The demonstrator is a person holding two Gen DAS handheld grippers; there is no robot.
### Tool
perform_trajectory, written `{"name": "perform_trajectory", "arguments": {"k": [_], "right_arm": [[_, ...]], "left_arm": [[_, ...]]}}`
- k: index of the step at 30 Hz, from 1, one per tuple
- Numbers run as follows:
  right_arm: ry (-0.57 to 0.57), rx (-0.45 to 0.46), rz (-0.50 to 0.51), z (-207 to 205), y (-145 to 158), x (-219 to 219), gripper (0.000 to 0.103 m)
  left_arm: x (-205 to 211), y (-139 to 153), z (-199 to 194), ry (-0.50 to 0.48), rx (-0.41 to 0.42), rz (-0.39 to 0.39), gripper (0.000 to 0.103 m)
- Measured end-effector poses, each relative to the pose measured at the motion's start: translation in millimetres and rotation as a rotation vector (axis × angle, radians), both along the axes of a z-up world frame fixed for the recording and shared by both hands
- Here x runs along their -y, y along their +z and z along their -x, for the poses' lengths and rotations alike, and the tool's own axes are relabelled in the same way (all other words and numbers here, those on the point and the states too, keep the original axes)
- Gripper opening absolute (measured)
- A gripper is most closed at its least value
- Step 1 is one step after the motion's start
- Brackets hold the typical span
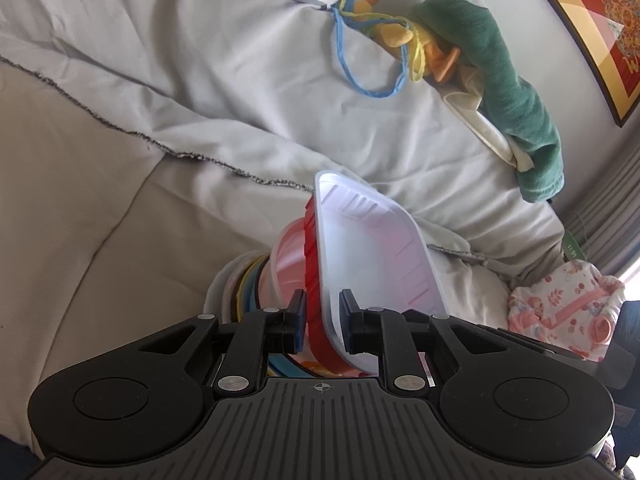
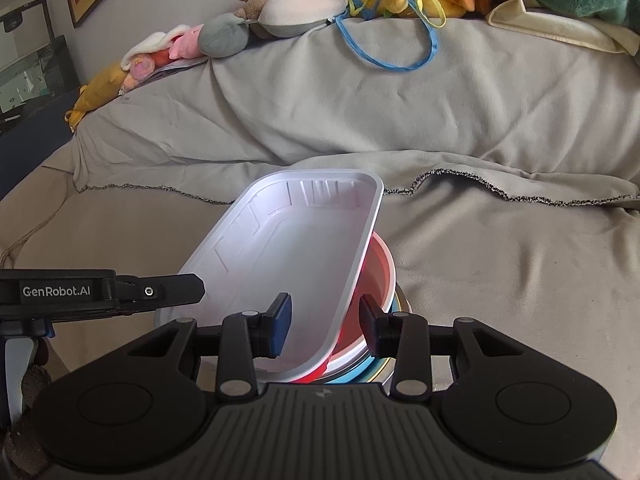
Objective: Organize plates and bowls
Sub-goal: 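Open the right tool and pull both tools back from the stack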
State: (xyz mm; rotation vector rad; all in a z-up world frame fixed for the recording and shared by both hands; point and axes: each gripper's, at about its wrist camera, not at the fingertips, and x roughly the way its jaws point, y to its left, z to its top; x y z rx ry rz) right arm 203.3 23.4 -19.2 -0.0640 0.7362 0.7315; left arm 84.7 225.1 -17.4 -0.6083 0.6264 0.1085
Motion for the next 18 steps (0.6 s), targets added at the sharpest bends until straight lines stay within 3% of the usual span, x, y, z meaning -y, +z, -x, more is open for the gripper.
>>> {"name": "perform_trajectory", "arguments": {"k": [7,10,12,13,18], "right_arm": [[-0.045,0.064,-0.022,10.5,14.7,16.2,0.037],[-0.050,0.093,-0.035,29.6,19.1,32.2,0.045],[-0.049,0.110,-0.022,50.6,16.9,43.0,0.066],[-0.048,0.106,-0.013,62.3,13.3,48.9,0.069],[-0.046,-0.012,0.039,112.3,-17.9,79.9,0.070]], "left_arm": [[9.8,11.1,28.1,0.044,0.034,-0.051,0.021],[39.9,13.1,57.0,0.059,0.057,-0.188,0.021],[70.7,8.7,73.6,0.006,0.039,-0.306,0.021],[85.7,5.5,80.5,-0.022,0.013,-0.352,0.021],[143.7,-3.6,118.5,-0.086,-0.009,-0.451,0.017]]}}
